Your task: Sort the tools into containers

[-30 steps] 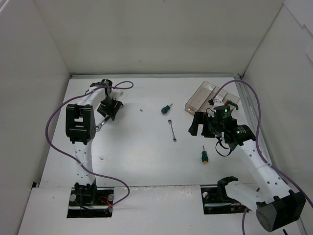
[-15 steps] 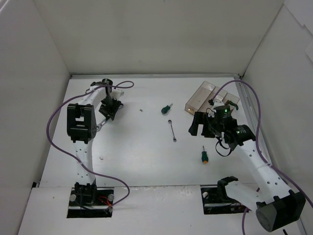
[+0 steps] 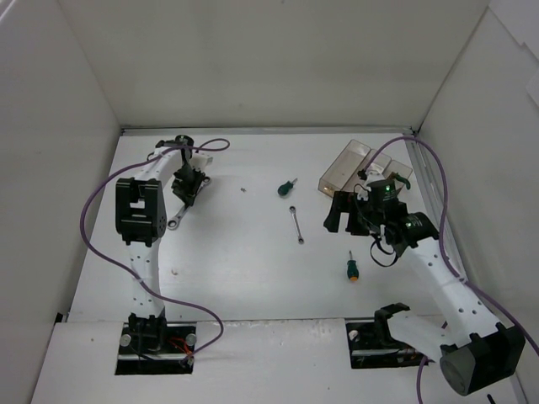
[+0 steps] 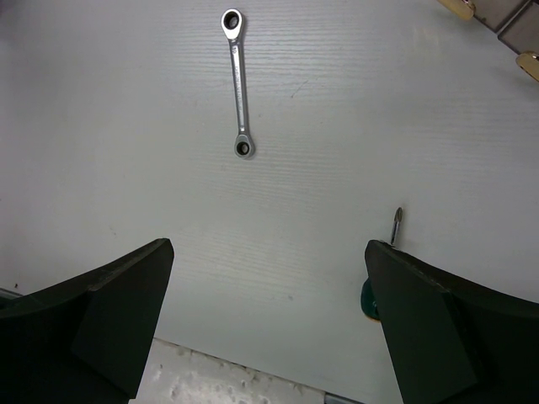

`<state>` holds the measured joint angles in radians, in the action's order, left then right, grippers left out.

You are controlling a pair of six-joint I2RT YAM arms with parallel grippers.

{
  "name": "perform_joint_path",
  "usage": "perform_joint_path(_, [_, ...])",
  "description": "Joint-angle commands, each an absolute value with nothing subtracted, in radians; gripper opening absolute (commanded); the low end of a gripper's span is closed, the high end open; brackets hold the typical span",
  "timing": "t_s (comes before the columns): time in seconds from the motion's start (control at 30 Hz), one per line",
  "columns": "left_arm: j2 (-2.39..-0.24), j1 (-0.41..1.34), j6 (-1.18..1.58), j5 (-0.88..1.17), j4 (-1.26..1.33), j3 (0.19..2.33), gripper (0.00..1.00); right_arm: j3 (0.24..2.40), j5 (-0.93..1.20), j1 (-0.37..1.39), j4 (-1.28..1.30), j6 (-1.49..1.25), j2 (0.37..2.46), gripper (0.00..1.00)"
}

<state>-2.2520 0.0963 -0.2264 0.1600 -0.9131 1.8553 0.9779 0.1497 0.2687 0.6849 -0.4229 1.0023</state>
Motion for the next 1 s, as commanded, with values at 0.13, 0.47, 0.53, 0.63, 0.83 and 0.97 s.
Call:
perform_joint_path(0.13, [-2.159, 0.094, -0.098, 0.255, -0.868, 1.812, 0.00, 1.049, 0.176, 0.275, 0.635, -0.420, 1.029, 0.98])
perform_joint_path(0.47, [-2.086, 0.138, -0.038, 0.262, -0.854, 1.807, 0.00, 1.078, 0.198, 0.288, 0.627, -0.422, 1.052, 0.98])
perform_joint_path(0.53, [-2.069, 0.138, -0.020, 0.275, -0.848, 1.802, 0.00, 1.088, 0.193, 0.293, 0.627, -0.423, 1.064, 0.98])
perform_joint_path(0.63, [-2.050, 0.147, -0.020, 0.288, -0.841, 1.801, 0.00, 1.100, 0.195, 0.302, 0.624, -0.434, 1.075, 0.98])
perform_joint_path(0.83, [-2.008, 0.178, 0.023, 0.301, -0.833, 1.799, 0.00, 1.112, 0.190, 0.339, 0.597, -0.462, 1.097, 0.98])
perform_joint_path(0.97, [-1.983, 0.199, 0.054, 0.351, -0.825, 1.802, 0.00, 1.121, 0.201, 0.371, 0.568, -0.486, 1.118, 0.97])
